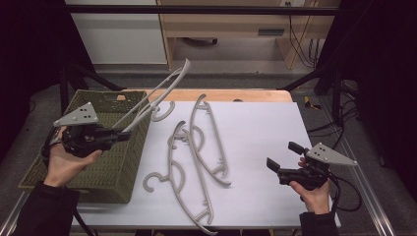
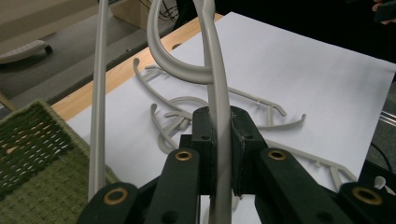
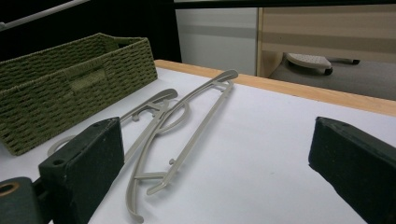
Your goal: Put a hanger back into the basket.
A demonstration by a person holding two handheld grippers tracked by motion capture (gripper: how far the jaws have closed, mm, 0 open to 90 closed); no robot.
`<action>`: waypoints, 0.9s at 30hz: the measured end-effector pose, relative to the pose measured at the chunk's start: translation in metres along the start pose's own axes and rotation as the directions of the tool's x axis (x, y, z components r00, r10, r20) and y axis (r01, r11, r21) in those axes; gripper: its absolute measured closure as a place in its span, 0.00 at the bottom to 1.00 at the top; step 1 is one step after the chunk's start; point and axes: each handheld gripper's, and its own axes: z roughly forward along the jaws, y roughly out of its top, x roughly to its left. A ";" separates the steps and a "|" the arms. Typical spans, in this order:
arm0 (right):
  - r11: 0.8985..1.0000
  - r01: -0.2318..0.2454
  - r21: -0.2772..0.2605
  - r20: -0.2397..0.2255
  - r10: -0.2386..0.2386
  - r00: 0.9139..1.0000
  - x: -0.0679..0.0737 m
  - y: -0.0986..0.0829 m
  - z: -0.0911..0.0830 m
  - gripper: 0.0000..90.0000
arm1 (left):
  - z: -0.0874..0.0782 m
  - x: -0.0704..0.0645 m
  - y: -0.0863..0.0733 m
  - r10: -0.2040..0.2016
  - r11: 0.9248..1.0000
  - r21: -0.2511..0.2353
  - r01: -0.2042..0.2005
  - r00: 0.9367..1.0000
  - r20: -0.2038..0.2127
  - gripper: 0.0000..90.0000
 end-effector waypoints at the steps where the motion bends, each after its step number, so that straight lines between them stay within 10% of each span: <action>1: 1.000 0.001 -0.001 0.000 -0.001 1.000 0.000 0.000 0.001 0.04 | -0.002 0.001 -0.001 0.000 1.000 0.002 0.000 1.000 -0.007 0.91; 27: 1.000 -0.003 0.004 0.006 0.003 1.000 -0.001 -0.001 0.001 0.04 | -0.057 0.066 -0.083 -0.077 0.994 0.065 0.086 0.988 -0.131 0.91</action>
